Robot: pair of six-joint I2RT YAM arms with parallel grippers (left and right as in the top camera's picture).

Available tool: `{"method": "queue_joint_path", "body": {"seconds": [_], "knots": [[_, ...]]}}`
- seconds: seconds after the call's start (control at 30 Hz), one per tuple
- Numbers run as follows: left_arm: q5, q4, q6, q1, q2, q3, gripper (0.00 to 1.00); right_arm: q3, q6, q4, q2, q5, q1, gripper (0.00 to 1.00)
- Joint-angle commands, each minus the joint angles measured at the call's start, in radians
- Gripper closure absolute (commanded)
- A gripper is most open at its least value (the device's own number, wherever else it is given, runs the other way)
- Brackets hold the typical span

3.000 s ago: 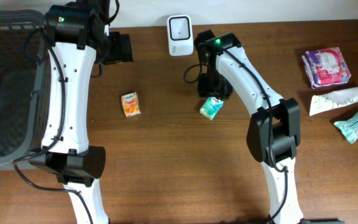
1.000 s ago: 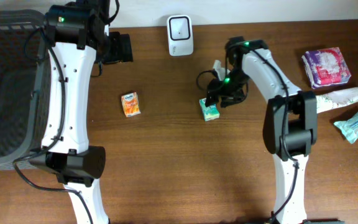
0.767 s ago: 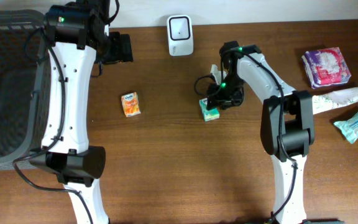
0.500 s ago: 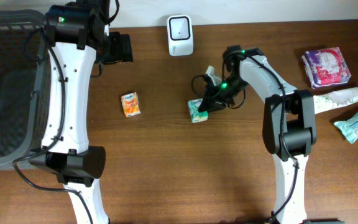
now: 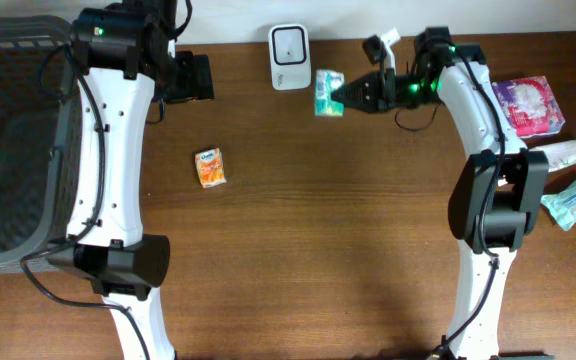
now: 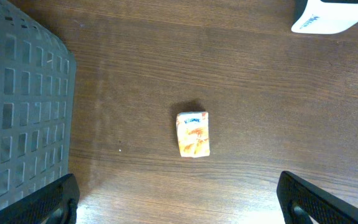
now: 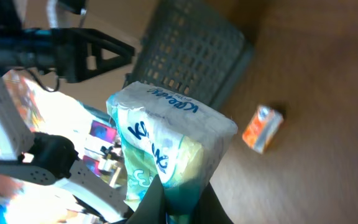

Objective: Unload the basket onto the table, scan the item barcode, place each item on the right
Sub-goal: 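Raise the teal tissue pack to the scanner with the right gripper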

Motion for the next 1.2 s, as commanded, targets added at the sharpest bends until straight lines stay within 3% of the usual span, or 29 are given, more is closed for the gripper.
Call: {"method": "queue_joint_path", "body": {"seconds": [0.0,0.1,0.77,0.8,0.83,0.9,0.97,1.03,1.13,1.17], "knots": [[0.0,0.001,-0.006,0.002,-0.008,0.011,0.01,0.08,-0.052,0.012,-0.021,-0.047,0.038,0.96],[0.0,0.001,-0.006,0.002,-0.008,0.011,0.01,0.091,-0.101,0.016,-0.025,-0.047,0.07,0.96],[0.0,0.001,-0.006,0.002,-0.008,0.011,0.01,0.091,-0.08,0.008,-0.025,0.006,0.113,0.96],[0.0,0.001,-0.006,0.002,-0.008,0.011,0.01,0.091,-0.034,0.012,-0.025,0.106,0.119,0.96],[0.0,0.001,-0.006,0.002,-0.008,0.011,0.01,0.091,0.103,0.036,-0.025,0.337,0.132,0.96],[0.0,0.001,-0.006,0.002,-0.008,0.011,0.01,0.091,0.436,0.072,-0.025,0.942,0.178,0.96],[0.0,0.001,-0.006,0.002,-0.008,0.011,0.01,0.091,0.526,0.08,-0.025,1.405,0.236,0.96],[0.0,0.001,-0.006,0.002,-0.008,0.011,0.01,0.091,0.486,0.161,-0.024,1.682,0.285,0.96],[0.0,0.001,-0.006,0.002,-0.008,0.011,0.01,0.09,0.132,0.446,-0.013,1.81,0.357,0.96],[0.0,0.001,-0.006,0.002,-0.008,0.011,0.01,0.09,0.074,0.517,-0.007,1.837,0.366,0.96]]}}
